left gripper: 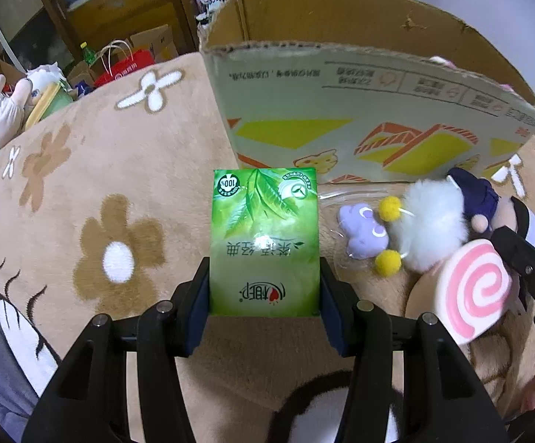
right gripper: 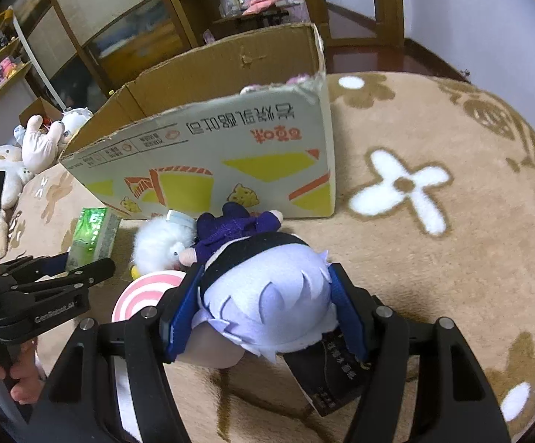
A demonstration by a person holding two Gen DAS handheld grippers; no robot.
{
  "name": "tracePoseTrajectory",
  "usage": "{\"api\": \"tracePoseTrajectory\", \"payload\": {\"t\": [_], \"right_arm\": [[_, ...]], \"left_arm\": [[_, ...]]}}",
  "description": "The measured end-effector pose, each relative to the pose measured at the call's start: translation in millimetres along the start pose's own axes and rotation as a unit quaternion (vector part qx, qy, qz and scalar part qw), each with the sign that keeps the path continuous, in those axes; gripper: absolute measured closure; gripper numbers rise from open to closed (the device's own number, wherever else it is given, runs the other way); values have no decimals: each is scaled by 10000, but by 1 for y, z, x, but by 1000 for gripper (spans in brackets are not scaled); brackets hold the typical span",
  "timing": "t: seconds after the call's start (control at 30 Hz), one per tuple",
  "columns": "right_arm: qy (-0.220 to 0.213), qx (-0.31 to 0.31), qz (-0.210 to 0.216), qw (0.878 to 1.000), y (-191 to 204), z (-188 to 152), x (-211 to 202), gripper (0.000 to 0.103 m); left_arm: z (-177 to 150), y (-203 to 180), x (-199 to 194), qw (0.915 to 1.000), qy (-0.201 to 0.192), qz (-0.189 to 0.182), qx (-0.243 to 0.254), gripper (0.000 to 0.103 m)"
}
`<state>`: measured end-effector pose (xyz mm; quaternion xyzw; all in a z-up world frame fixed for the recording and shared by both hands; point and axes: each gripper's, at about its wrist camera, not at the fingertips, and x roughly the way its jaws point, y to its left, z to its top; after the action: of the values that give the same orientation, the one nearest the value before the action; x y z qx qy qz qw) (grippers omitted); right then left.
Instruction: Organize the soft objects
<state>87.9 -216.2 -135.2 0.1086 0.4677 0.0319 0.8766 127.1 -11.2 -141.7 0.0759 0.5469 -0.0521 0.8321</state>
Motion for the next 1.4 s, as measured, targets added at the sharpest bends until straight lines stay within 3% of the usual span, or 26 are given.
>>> {"api": "tracePoseTrajectory", "payload": {"t": [0.43,0.83,1.03,1.4], "right_arm": [[-315,192,-151,9992,-10,0,-18,32],[-941,-236,-639,9932,8,-2,-59,32],[-1448,-446,-759,9855,19,-2,-89,32],[-2206,-554,-582,9721,32,17,-131,32]], "left_arm": [[-7,-4,-30,9992,-371,112,118,52],[-16,-14,-66,9951,-924,178,295,52],[-21,-18,-95,9878,-1493,240,369,52],[-20,-19,-144,9656,-2526,341,507,52]]}}
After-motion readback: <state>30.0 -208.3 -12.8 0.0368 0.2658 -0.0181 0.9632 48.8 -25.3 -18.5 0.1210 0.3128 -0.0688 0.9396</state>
